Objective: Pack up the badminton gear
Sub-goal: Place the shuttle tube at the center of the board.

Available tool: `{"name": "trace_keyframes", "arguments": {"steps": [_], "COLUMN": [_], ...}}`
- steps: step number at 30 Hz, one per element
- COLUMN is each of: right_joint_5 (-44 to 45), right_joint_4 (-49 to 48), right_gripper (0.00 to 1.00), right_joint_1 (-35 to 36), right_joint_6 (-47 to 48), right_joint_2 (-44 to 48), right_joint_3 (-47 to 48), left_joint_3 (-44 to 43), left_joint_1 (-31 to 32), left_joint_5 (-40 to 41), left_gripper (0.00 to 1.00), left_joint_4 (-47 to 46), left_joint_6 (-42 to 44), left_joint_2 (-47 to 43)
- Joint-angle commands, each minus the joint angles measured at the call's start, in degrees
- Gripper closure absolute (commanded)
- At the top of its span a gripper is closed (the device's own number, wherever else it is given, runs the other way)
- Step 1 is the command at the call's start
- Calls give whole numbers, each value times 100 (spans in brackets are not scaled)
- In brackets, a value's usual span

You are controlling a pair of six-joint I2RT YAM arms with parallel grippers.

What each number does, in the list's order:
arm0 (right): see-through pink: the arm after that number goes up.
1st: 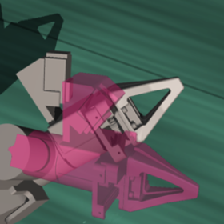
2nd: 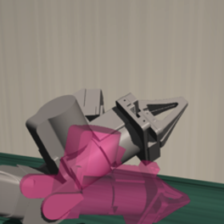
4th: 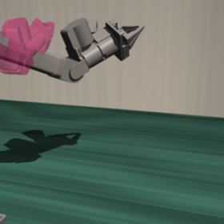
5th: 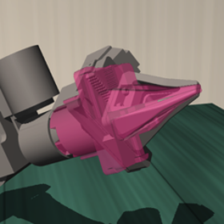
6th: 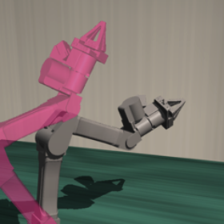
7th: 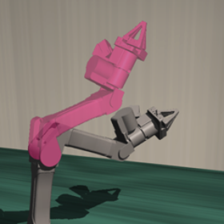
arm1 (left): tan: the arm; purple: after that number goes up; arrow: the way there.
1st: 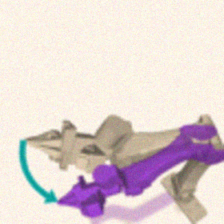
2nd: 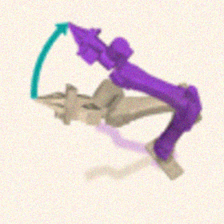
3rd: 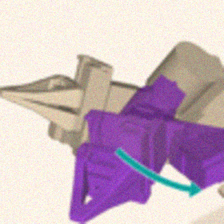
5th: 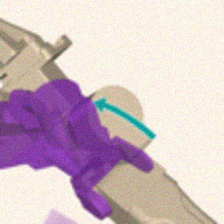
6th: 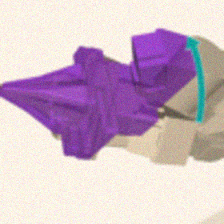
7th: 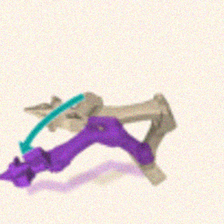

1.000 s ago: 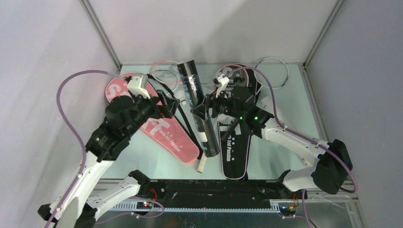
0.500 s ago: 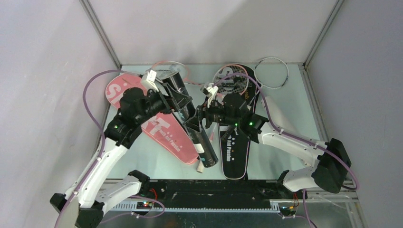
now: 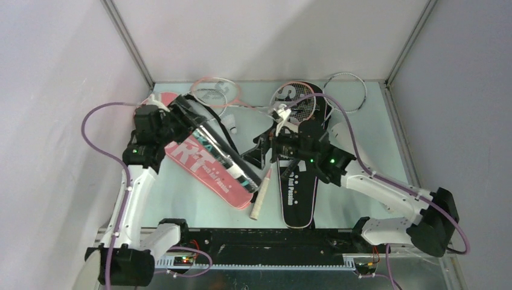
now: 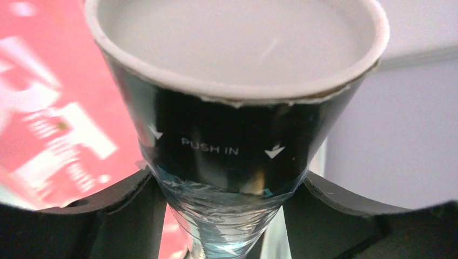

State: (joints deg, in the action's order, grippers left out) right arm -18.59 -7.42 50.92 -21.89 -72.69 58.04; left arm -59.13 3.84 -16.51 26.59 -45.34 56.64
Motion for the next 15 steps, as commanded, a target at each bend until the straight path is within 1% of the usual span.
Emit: {"name": "trace_keyframes", "arguments": {"steps": [1,5,8,10,12,13,15], "right_joint_5": [101,19,-133,-210,-281,-288,-294], "right_joint_4": [-71,-87,-117,-85,-6,12,27], "right_gripper": [9,9,9,9,9,9,9], "right_joint_1": [-212,-420,-574,-644,-704,-722,-794], "right_joint_6": [-27,-100,-144,-142,-83,-63,-40], "right_joint_2": [463,750,865,928,995,1016,1078], "right_joint_3": [-288,-630,-805,-859,-890,-899,-977], "left_joint_3": [-224,-208,-150,-73,24,73,65], "left_joint_1": [-985,-1757,-2192,-2452,-2723,-2744,-2769], "left_joint_5": [340,951,1721,2188,2330,2522,2859], "left_gripper": [57,57,56,54,47,44,42], "left_joint_4": [970,1788,2022,2156,2246,2281,2341], "left_joint_6": [512,1147,1417,1464,1395,1346,1295], "left_joint_2": [60,341,572,749,997,1112,1309]}}
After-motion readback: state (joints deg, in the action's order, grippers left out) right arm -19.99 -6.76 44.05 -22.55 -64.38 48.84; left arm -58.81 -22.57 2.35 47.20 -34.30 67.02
